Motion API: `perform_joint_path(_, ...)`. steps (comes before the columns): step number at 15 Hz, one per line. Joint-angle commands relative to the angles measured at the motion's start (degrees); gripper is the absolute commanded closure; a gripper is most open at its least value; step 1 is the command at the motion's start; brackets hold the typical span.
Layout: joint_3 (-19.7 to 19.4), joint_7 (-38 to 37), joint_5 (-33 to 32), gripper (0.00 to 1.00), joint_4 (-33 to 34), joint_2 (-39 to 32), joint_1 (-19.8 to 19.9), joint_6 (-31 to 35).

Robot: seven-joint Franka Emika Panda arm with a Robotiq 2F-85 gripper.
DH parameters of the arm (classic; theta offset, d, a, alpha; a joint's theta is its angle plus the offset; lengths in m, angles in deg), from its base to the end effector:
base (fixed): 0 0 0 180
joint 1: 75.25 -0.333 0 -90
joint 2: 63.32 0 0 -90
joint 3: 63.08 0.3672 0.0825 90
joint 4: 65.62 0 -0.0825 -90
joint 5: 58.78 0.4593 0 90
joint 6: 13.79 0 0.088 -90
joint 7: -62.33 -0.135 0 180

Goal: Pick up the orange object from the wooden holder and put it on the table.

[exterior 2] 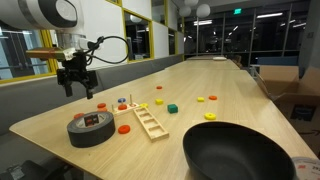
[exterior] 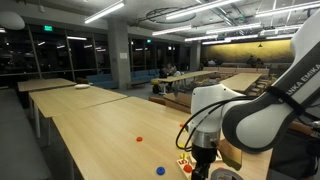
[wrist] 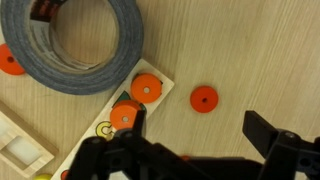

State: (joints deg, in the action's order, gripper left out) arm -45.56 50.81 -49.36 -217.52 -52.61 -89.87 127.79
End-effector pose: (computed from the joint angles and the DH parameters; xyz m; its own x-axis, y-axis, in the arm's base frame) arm 0.3859 0.2382 0.2648 0.9745 0.2243 -0.0102 0.2236 -0.9736 -0.0450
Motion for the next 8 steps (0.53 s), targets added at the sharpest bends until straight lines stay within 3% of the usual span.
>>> perform_joint_path(1, -1.52, -0.01, -3.20, 0.00, 0.37, -3.69, 1.37, 3.38)
perform_joint_path(8, -4.84, 1.41, -3.25, 0.00, 1.10, -8.67, 2.95, 6.14)
